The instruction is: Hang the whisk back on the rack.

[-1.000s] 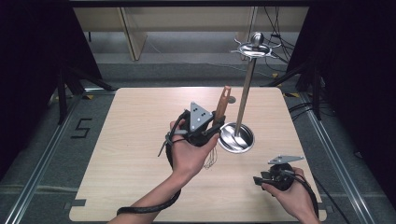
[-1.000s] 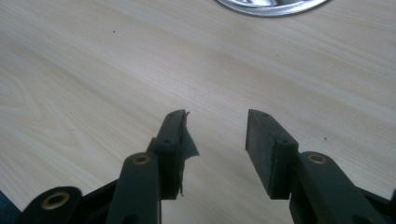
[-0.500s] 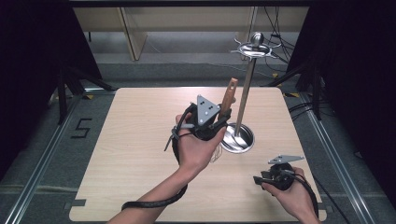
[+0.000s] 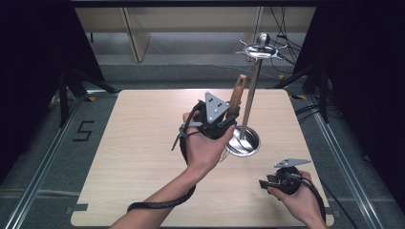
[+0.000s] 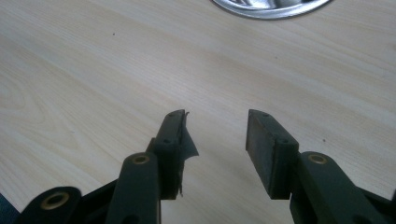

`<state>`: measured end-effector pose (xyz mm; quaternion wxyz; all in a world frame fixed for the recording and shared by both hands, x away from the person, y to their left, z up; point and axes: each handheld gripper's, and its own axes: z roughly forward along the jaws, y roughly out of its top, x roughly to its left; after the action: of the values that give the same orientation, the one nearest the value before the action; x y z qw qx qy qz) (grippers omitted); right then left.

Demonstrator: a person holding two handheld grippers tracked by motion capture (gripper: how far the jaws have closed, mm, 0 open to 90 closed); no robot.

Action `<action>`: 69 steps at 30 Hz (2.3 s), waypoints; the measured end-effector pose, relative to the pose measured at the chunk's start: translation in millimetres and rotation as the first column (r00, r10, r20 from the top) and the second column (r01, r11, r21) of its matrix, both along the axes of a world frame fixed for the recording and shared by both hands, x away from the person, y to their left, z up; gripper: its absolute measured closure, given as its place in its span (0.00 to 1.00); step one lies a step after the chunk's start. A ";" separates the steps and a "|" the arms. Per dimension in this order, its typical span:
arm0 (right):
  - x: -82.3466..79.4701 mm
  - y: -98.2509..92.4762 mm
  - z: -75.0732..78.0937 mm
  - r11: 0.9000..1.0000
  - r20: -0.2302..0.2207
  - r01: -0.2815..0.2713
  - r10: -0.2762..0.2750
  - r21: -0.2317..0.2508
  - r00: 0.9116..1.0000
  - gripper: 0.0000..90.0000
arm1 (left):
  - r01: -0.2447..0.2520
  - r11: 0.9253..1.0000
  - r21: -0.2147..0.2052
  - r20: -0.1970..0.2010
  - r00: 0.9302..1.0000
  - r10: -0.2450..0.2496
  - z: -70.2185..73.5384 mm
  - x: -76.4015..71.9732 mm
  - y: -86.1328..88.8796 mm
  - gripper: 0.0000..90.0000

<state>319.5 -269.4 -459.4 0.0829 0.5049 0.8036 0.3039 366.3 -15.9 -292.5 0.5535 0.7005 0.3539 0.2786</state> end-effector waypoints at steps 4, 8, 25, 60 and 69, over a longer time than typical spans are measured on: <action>0.0 0.1 -0.1 1.000 -0.002 -0.004 0.004 0.002 1.000 0.65 | 0.001 1.000 -0.002 -0.001 1.000 -0.001 1.9 0.5 -1.7 0.75; -0.1 0.2 0.0 1.000 -0.001 -0.003 0.003 0.002 1.000 0.65 | -0.003 1.000 -0.004 0.002 1.000 0.003 4.5 1.4 -2.5 0.75; -0.2 0.2 0.1 1.000 -0.002 -0.005 0.005 0.001 1.000 0.65 | -0.012 1.000 -0.003 0.028 1.000 0.012 17.0 5.0 -8.1 0.75; -0.1 0.1 -0.1 1.000 -0.002 -0.006 0.006 0.002 1.000 0.65 | -0.017 1.000 0.008 0.043 0.999 0.017 30.8 11.5 -20.4 0.75; -0.1 0.0 0.0 1.000 -0.001 -0.007 0.007 0.002 1.000 0.65 | -0.016 1.000 0.009 0.048 0.999 0.015 32.5 12.3 -23.8 0.75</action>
<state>319.5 -269.4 -459.4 0.0808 0.5026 0.8050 0.3046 378.6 -39.7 -260.0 0.5565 0.6934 0.3446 0.3013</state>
